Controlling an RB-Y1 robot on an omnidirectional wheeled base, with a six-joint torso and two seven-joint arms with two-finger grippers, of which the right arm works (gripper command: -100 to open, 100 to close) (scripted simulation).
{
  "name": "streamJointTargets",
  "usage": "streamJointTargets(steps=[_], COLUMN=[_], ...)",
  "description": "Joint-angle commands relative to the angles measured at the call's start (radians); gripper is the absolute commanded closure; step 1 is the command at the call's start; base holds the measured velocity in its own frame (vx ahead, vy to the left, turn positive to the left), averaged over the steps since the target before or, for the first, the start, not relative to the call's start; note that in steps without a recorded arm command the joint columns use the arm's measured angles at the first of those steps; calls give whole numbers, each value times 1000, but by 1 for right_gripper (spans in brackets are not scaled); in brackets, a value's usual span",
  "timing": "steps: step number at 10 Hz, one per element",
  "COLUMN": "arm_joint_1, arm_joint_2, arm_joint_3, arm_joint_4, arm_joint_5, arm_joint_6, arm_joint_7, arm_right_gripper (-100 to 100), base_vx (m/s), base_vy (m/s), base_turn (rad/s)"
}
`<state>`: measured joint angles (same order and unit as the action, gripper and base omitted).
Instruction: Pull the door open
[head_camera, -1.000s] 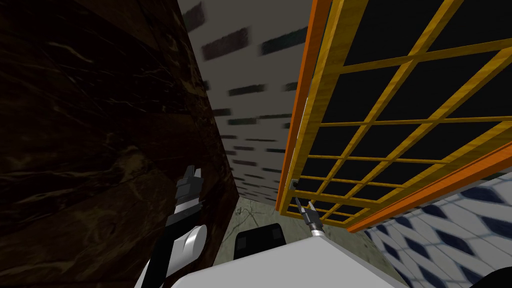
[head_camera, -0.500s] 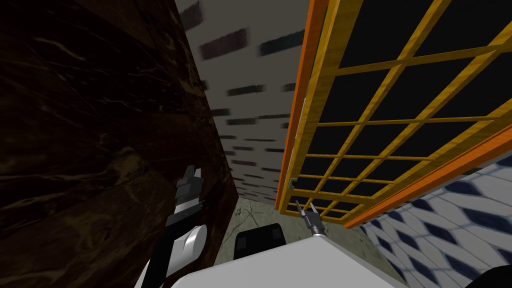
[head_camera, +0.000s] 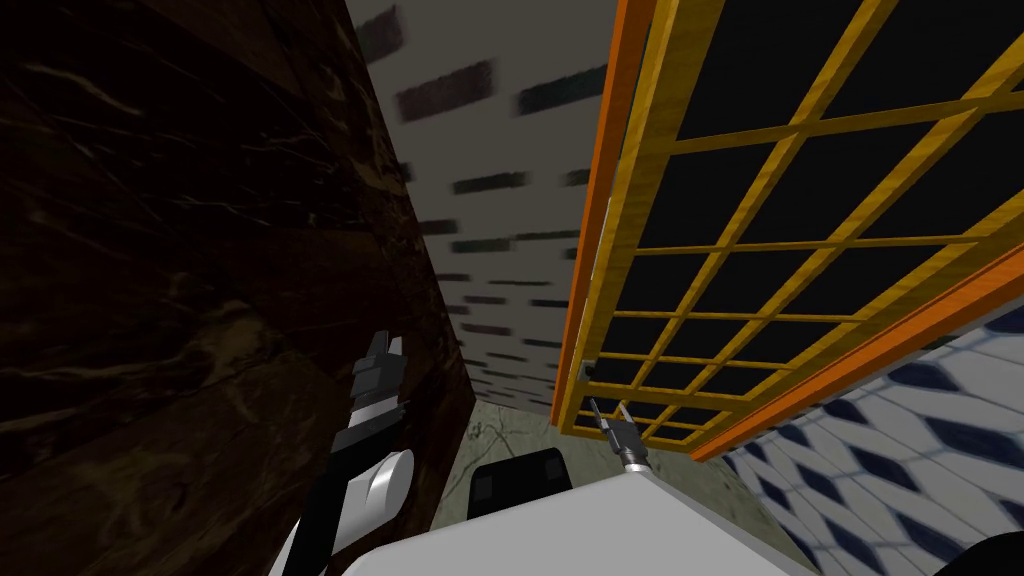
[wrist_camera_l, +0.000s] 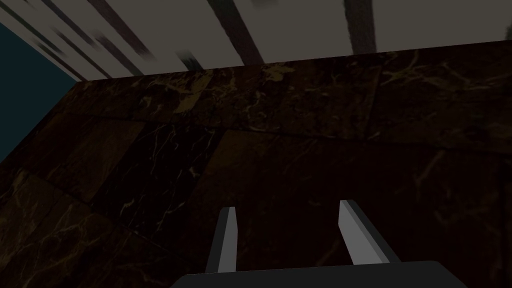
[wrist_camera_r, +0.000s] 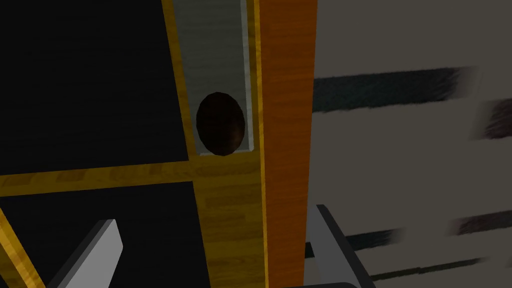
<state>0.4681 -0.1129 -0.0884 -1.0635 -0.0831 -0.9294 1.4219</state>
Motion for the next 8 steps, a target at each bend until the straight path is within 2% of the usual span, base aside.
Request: streamJointTargets(steps=[1, 5, 6, 7, 8], arm_joint_1=[-23, -79, -69, -69, -69], arm_joint_2=[-5, -17, -16, -16, -16], arm_joint_3=[-5, -19, -17, -17, -17], arm_joint_4=[9, 35, 25, 25, 25], arm_joint_5=[0, 1, 1, 1, 1], arm_joint_6=[15, 44, 42, 42, 42], arm_joint_7=[-2, -7, -7, -7, -7], arm_right_gripper=[-100, -100, -100, 100, 100], base_vx=[199, 194, 80, -14, -30], base_vy=[-19, -60, -29, 8, 16], base_turn=[-20, 0, 3, 1, 15])
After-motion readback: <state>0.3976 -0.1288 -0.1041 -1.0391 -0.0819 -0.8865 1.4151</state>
